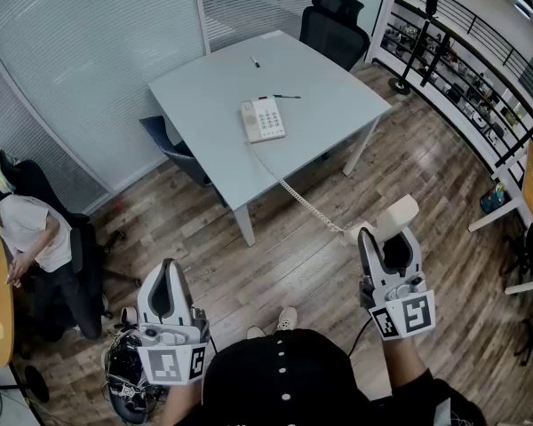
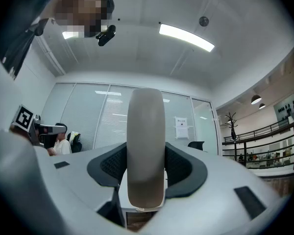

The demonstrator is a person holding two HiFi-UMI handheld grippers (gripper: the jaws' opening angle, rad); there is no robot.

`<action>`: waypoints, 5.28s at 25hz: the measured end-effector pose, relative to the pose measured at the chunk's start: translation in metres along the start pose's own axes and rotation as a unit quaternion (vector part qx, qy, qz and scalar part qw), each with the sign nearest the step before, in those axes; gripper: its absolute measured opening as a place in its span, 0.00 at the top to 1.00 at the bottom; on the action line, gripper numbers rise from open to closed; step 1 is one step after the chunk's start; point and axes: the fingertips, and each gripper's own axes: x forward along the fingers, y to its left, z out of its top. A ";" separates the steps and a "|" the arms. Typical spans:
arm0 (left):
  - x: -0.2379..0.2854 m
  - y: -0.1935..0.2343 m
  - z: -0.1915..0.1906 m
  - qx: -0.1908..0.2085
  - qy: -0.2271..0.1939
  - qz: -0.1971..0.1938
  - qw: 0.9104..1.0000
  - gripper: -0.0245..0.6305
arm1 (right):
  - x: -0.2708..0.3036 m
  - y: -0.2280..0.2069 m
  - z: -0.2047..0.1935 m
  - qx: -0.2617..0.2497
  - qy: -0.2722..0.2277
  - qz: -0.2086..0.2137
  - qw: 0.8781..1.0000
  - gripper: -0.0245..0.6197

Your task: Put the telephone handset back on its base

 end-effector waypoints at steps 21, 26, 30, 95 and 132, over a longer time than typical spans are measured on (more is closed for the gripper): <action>0.010 -0.011 -0.004 0.002 0.008 0.011 1.000 0.94 | 0.003 -0.015 -0.001 0.012 -0.007 0.010 1.000 0.60; 0.013 -0.018 -0.004 0.004 0.007 0.018 1.000 0.94 | 0.009 -0.021 -0.008 0.012 -0.004 0.020 1.000 0.60; 0.016 -0.023 -0.004 0.009 0.003 0.029 1.000 0.94 | 0.014 -0.028 -0.011 0.018 -0.008 0.032 0.999 0.60; 0.191 0.126 -0.061 -0.007 -0.005 0.017 1.000 0.94 | 0.239 -0.009 -0.044 0.016 -0.005 0.014 1.000 0.60; 0.272 0.168 -0.102 -0.019 0.015 -0.015 1.000 0.94 | 0.323 -0.014 -0.074 0.019 0.011 -0.009 1.000 0.60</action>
